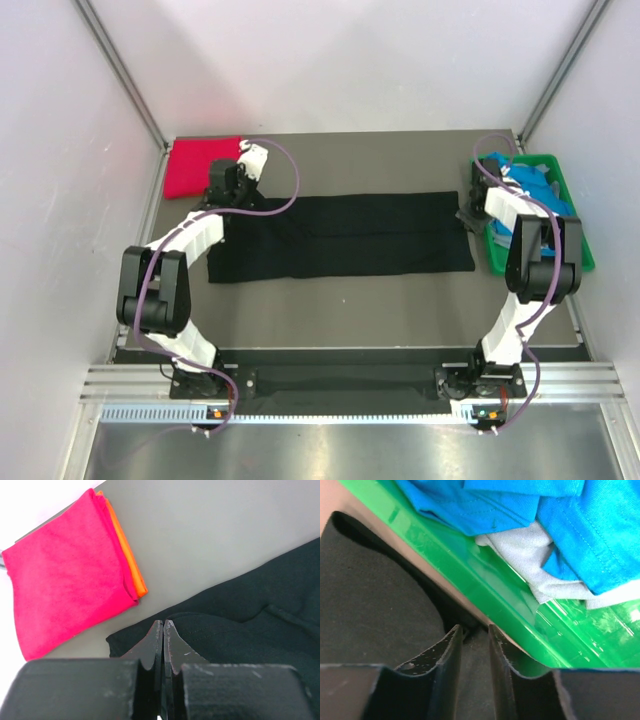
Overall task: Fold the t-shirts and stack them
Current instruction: Fold the tshirt
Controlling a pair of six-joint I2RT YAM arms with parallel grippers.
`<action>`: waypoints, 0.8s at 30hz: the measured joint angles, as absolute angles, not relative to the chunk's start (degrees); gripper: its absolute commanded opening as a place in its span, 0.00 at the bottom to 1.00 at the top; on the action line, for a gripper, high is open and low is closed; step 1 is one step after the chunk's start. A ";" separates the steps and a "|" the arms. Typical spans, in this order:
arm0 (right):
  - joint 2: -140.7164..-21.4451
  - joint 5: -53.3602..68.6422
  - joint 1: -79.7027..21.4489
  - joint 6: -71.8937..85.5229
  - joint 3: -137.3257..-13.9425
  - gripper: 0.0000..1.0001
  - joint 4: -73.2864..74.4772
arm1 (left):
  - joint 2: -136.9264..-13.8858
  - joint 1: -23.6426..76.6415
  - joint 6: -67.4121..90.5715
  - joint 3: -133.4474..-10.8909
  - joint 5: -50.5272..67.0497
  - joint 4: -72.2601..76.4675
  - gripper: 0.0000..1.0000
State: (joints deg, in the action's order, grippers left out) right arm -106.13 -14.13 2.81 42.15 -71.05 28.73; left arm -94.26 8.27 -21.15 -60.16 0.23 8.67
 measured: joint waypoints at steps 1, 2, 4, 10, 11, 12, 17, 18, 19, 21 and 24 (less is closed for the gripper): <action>-105.91 -14.04 2.81 41.91 -71.05 0.30 28.84 | -94.26 8.27 -21.17 -60.16 0.62 8.69 0.00; -105.51 -13.91 2.81 41.56 -71.05 0.30 28.97 | -94.26 8.27 -21.15 -60.16 1.04 8.69 0.00; -104.01 -13.34 2.81 40.88 -71.02 0.29 29.39 | -94.26 8.27 -21.12 -60.16 2.13 8.82 0.00; -96.95 -8.23 2.50 38.46 -68.36 0.27 27.49 | -94.26 8.27 -20.93 -60.16 6.48 9.10 0.00; -95.88 -7.16 2.20 37.85 -67.24 0.27 26.79 | -94.26 8.27 -20.86 -60.16 7.25 9.15 0.00; -95.09 -6.09 1.96 37.15 -65.93 0.28 25.63 | -94.26 8.27 -20.71 -60.16 8.10 9.30 0.00; -93.97 0.60 -1.34 34.37 -58.48 0.27 20.12 | -94.26 8.27 -19.99 -60.16 11.79 10.02 0.00; -93.97 1.83 -2.04 33.93 -56.93 0.26 19.25 | -94.26 8.27 -19.88 -60.14 12.73 10.22 0.00; -93.97 2.72 -2.55 33.52 -55.86 0.26 18.61 | -94.26 8.27 -19.86 -60.14 13.61 10.44 0.00; -94.04 4.54 -3.44 32.82 -53.82 0.25 17.34 | -94.26 8.27 -19.88 -59.96 15.51 11.22 0.00; -94.04 5.96 -4.01 31.97 -52.31 0.25 15.79 | -94.26 8.27 -19.97 -59.55 17.39 12.23 0.00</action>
